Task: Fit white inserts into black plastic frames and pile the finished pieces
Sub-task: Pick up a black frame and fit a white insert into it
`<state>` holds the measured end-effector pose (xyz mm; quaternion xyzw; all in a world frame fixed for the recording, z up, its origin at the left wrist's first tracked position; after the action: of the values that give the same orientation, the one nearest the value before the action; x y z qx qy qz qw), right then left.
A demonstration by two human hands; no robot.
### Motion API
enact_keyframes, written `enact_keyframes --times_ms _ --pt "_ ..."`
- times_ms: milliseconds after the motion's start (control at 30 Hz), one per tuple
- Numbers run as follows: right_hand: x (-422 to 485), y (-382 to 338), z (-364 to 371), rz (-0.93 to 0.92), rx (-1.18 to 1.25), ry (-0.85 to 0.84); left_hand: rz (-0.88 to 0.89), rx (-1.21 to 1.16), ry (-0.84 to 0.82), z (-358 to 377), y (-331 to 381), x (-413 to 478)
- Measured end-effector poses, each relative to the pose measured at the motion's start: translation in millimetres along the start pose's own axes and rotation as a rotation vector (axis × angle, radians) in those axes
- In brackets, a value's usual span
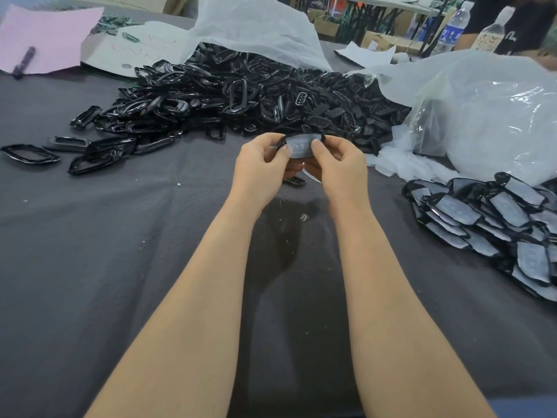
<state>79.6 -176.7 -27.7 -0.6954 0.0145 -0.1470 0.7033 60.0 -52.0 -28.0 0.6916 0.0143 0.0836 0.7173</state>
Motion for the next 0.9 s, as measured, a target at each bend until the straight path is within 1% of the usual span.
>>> enact_keyframes --times_ms 133,433,633,800,900 --pt "1.4 2.4 -0.3 0.052 0.055 -0.033 0.021 0.072 0.004 -0.3 -0.4 0.3" --pt "0.2 3.5 0.8 0.027 0.048 0.004 0.023 0.08 -0.003 0.8 -1.5 -0.1" --pt "-0.1 2.2 3.2 -0.031 -0.007 0.046 0.018 0.049 0.0 1.9 -0.2 -0.8" --pt "-0.6 1.6 2.9 -0.053 -0.05 0.038 -0.039 0.015 0.04 1.6 1.4 -0.8" --pt "-0.9 1.3 3.0 -0.075 -0.105 0.039 -0.012 0.033 0.032 2.0 2.6 -2.6"
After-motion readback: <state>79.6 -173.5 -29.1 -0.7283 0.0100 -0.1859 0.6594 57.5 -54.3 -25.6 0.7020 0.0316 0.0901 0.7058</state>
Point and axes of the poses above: each hand's wrist, its own x-axis towards the middle knuckle, its own z-axis out of the palm, y = z × x, the point moved 3 cm from there along x, towards the middle knuckle, and after that the axes turned 3 degrees about -z, right-handed, at the moved point
